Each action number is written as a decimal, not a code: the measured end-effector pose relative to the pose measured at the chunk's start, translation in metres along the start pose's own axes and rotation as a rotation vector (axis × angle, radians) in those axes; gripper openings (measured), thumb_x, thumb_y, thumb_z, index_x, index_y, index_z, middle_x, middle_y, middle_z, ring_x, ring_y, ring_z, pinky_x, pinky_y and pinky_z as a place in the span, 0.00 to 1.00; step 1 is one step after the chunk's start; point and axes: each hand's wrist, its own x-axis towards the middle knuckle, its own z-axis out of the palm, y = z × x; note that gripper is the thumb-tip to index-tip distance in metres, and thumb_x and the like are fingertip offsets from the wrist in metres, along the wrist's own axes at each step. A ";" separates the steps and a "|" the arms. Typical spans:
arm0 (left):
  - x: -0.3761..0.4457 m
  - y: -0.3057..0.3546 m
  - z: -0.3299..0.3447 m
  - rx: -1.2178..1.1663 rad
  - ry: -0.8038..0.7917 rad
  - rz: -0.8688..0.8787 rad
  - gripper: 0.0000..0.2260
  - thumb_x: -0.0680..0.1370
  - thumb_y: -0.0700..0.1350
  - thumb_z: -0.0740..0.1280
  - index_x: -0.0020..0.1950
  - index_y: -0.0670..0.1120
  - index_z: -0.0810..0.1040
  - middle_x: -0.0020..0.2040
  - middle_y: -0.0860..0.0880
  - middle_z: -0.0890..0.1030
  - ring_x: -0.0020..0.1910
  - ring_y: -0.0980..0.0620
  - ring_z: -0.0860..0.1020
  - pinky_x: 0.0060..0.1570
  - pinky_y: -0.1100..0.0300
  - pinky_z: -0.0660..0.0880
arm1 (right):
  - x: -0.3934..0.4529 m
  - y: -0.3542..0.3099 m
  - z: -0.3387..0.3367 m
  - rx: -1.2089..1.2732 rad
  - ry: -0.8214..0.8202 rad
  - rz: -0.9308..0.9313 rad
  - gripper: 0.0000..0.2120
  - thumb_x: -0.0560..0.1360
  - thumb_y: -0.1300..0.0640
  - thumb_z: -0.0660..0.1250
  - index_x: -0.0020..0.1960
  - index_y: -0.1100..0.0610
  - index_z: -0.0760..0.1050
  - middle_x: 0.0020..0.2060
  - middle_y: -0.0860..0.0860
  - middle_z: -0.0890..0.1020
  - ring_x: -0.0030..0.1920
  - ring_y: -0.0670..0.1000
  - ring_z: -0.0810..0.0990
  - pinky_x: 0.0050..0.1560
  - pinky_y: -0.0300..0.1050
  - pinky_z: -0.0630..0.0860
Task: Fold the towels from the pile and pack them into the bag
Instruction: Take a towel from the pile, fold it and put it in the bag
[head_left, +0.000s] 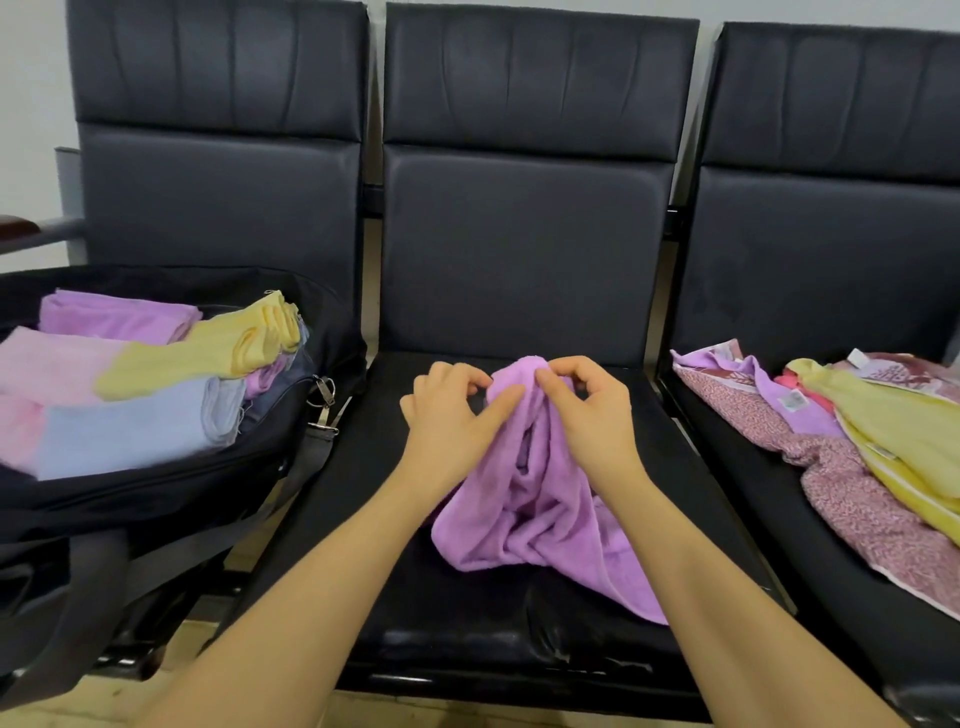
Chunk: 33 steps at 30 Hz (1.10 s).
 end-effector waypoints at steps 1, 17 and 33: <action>-0.002 0.001 0.001 0.015 -0.018 0.008 0.14 0.75 0.60 0.66 0.48 0.50 0.79 0.50 0.55 0.74 0.51 0.56 0.70 0.49 0.58 0.58 | 0.000 0.001 -0.001 -0.003 0.003 0.002 0.10 0.76 0.55 0.67 0.40 0.42 0.77 0.39 0.40 0.81 0.47 0.47 0.80 0.60 0.60 0.73; 0.000 0.006 -0.057 -0.159 0.173 -0.031 0.02 0.77 0.46 0.68 0.45 0.50 0.77 0.36 0.56 0.77 0.37 0.62 0.75 0.39 0.71 0.70 | -0.014 -0.027 -0.039 -0.003 -0.025 -0.028 0.10 0.75 0.64 0.67 0.53 0.53 0.80 0.44 0.44 0.82 0.44 0.42 0.81 0.44 0.31 0.75; 0.057 0.071 -0.127 -0.287 0.191 0.109 0.05 0.76 0.45 0.69 0.48 0.44 0.80 0.38 0.53 0.80 0.41 0.56 0.78 0.46 0.62 0.75 | 0.020 -0.146 -0.089 0.088 0.360 -0.197 0.06 0.76 0.61 0.66 0.45 0.52 0.80 0.39 0.47 0.82 0.43 0.44 0.80 0.44 0.32 0.74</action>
